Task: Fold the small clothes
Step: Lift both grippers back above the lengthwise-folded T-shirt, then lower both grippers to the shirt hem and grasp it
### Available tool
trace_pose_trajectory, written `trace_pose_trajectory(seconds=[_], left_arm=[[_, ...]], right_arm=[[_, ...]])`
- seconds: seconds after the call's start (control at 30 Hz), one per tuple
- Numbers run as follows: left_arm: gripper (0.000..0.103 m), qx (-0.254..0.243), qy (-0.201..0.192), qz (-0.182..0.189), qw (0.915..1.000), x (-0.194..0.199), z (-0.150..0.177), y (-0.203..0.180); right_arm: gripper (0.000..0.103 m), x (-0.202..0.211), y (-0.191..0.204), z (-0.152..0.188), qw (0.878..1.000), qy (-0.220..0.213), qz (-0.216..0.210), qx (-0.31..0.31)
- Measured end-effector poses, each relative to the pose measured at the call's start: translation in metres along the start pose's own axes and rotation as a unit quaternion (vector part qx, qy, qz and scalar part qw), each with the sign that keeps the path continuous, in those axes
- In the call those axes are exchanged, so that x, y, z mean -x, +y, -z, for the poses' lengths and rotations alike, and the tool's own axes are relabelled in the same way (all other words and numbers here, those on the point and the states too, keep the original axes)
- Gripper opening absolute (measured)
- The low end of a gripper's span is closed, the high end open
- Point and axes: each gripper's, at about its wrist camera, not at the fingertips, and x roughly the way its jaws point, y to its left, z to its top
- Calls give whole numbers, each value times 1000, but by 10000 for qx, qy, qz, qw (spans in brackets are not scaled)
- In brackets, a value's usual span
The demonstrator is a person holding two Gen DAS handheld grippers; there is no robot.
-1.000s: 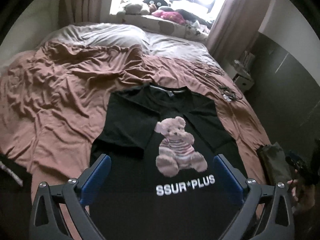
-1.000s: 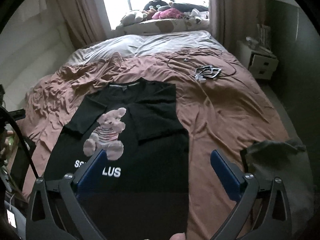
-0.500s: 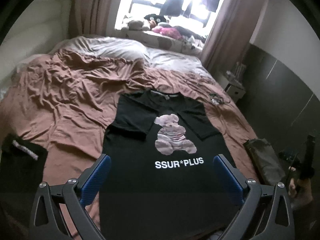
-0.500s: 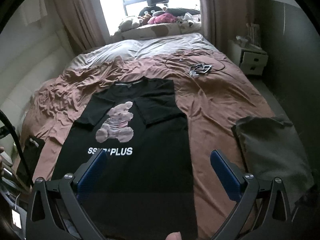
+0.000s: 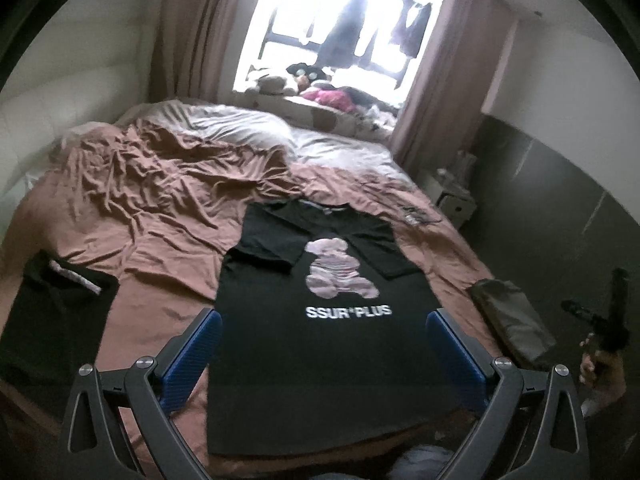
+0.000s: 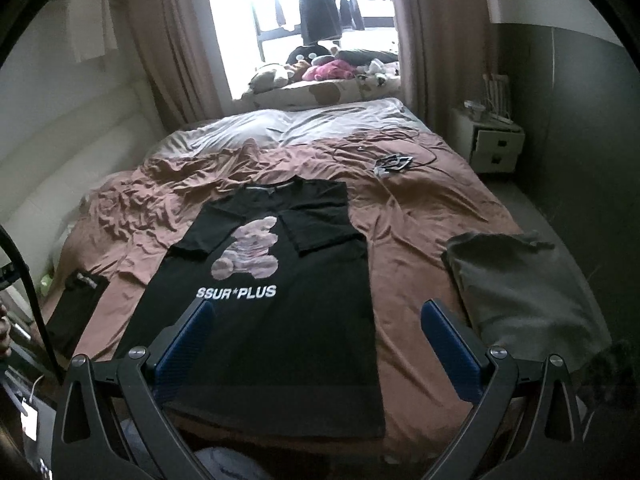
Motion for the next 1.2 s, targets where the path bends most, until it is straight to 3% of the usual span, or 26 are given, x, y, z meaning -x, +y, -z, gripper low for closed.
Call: trace_pose_trajectory(seconds=[0.17, 0.47, 0.83, 1.03, 1.2], left_arm=[[103, -92, -138, 8, 9999, 23, 25, 0], [103, 1, -312, 16, 9995, 48, 68, 20], [101, 453, -619, -180, 9969, 57, 119, 68], [86, 981, -432, -153, 9941, 32, 139, 105], [76, 1342, -109, -81, 9909, -2, 160, 129]], right_arm=[[103, 18, -4, 20, 9998, -167, 61, 15], [103, 36, -15, 64, 9994, -261, -191, -128], [103, 34, -41, 106, 9981, -257, -380, -407], [101, 14, -54, 119, 9976, -105, -343, -598], [88, -8, -58, 127, 9963, 155, -412, -737]])
